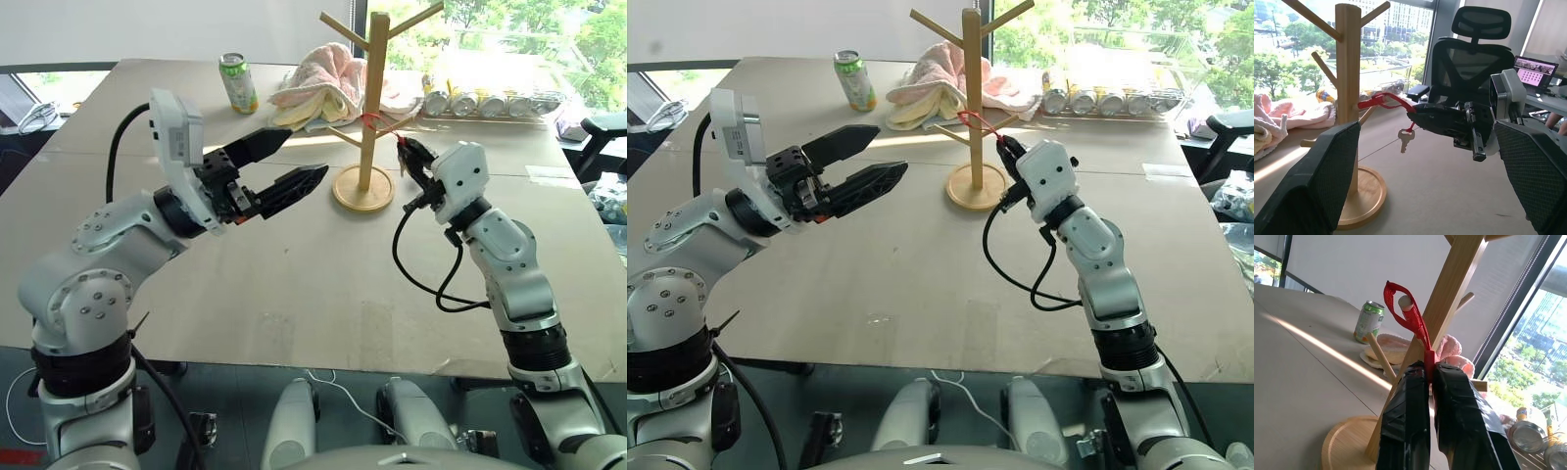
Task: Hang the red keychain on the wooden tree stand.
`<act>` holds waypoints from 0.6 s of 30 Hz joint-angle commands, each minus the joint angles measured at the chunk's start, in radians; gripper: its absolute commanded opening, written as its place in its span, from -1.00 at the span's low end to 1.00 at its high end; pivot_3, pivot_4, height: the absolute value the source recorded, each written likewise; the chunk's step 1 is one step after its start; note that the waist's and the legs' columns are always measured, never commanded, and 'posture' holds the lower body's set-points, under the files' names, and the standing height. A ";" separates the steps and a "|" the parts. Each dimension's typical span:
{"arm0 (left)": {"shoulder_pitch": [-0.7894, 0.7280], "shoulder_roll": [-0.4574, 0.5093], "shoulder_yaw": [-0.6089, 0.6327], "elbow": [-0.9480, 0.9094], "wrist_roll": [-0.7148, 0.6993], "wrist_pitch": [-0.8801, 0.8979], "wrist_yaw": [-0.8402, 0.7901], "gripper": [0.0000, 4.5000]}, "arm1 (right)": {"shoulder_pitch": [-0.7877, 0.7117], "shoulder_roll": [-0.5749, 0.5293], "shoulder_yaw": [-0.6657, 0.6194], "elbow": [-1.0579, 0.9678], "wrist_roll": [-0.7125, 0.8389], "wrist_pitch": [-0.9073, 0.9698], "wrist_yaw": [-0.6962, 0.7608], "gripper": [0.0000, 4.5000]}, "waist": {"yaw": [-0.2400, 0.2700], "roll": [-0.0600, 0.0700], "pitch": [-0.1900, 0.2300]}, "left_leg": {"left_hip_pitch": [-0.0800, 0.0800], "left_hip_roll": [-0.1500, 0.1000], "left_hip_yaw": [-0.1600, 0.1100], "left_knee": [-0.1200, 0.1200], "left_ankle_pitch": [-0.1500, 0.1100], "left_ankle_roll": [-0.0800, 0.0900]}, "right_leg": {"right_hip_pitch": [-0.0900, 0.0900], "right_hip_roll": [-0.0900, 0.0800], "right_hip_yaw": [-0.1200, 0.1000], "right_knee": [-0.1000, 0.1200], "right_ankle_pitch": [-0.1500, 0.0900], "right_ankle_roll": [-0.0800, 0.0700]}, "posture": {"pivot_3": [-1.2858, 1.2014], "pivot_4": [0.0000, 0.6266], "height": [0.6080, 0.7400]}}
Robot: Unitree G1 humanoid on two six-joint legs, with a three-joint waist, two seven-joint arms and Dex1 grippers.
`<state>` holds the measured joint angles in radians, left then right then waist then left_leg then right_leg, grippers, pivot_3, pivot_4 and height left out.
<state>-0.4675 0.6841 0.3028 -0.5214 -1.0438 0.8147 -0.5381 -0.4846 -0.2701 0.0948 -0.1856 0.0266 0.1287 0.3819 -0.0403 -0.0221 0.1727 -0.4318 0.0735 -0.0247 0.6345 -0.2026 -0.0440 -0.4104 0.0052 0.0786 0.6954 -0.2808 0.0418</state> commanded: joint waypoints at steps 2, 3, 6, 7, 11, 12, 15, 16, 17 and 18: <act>-0.017 0.009 0.002 -0.011 0.003 -0.025 -0.003 1.00 | -0.045 0.008 -0.037 -0.002 0.015 0.013 -0.023 -0.98 | 0.000 0.000 0.000 | 0.000 0.000 0.000 0.000 0.000 0.000 | 0.000 0.000 0.000 0.000 0.000 0.000 | 0.03 -0.52 0.88; -0.016 0.009 0.002 -0.011 0.003 -0.025 -0.002 1.00 | -0.050 0.011 -0.040 0.003 0.016 0.019 -0.027 -0.98 | 0.000 0.000 0.000 | 0.000 0.000 0.000 0.000 0.000 0.000 | 0.000 0.000 0.000 0.000 0.000 0.000 | 0.03 -0.52 0.88; -0.020 0.006 -0.001 -0.011 0.005 -0.026 0.001 1.00 | -0.069 0.015 -0.049 0.029 0.021 0.038 -0.035 -0.98 | 0.000 0.000 0.000 | 0.000 0.000 0.000 0.000 0.000 0.000 | 0.000 0.000 0.000 0.000 0.000 0.000 | 0.03 -0.52 0.88; -0.019 0.006 -0.001 -0.011 0.006 -0.027 0.001 1.00 | -0.076 0.015 -0.050 0.038 0.021 0.044 -0.035 -0.98 | 0.000 0.000 0.000 | 0.000 0.000 0.000 0.000 0.000 0.000 | 0.000 0.000 0.000 0.000 0.000 0.000 | 0.03 -0.52 0.88; -0.020 0.006 -0.001 -0.012 0.006 -0.028 0.003 1.00 | -0.093 0.011 -0.049 0.059 0.022 0.060 -0.027 -0.98 | 0.000 0.000 0.000 | 0.000 0.000 0.000 0.000 0.000 0.000 | 0.000 0.000 0.000 0.000 0.000 0.000 | 0.03 -0.52 0.88; -0.020 0.006 -0.001 -0.012 0.007 -0.029 0.004 1.00 | -0.099 0.007 -0.045 0.064 0.023 0.064 -0.020 -0.98 | 0.000 0.000 0.000 | 0.000 0.000 0.000 0.000 0.000 0.000 | 0.000 0.000 0.000 0.000 0.000 0.000 | 0.03 -0.52 0.88; -0.018 0.007 -0.002 -0.013 0.008 -0.031 0.006 1.00 | -0.111 -0.006 -0.032 0.071 0.024 0.068 0.010 -0.65 | 0.000 0.000 0.000 | 0.000 0.000 0.000 0.000 0.000 0.000 | 0.000 0.000 0.000 0.000 0.000 0.000 | 0.03 -0.52 0.88; -0.017 0.008 -0.002 -0.013 0.008 -0.032 0.006 1.00 | -0.112 -0.012 -0.028 0.072 0.026 0.069 0.022 -0.54 | 0.000 0.000 0.000 | 0.000 0.000 0.000 0.000 0.000 0.000 | 0.000 0.000 0.000 0.000 0.000 0.000 | 0.03 -0.52 0.88; -0.016 0.009 -0.002 -0.013 0.009 -0.032 0.006 1.00 | -0.113 -0.015 -0.025 0.072 0.027 0.069 0.030 -0.34 | 0.000 0.000 0.000 | 0.000 0.000 0.000 0.000 0.000 0.000 | 0.000 0.000 0.000 0.000 0.000 0.000 | 0.03 -0.52 0.88; -0.016 0.010 -0.001 -0.012 0.009 -0.033 0.006 1.00 | -0.112 -0.022 -0.020 0.071 0.025 0.067 0.041 -0.13 | 0.000 0.000 0.000 | 0.000 0.000 0.000 0.000 0.000 0.000 | 0.000 0.000 0.000 0.000 0.000 0.000 | 0.03 -0.52 0.88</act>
<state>-0.4682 0.6838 0.2983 -0.5195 -1.0385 0.8014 -0.5361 -0.5780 -0.2788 0.0709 -0.0968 0.0448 0.1986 0.4011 -0.0405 -0.0221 0.1728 -0.4319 0.0735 -0.0247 0.6345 -0.2026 -0.0440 -0.4104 0.0052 0.0786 0.6954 -0.2807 0.0417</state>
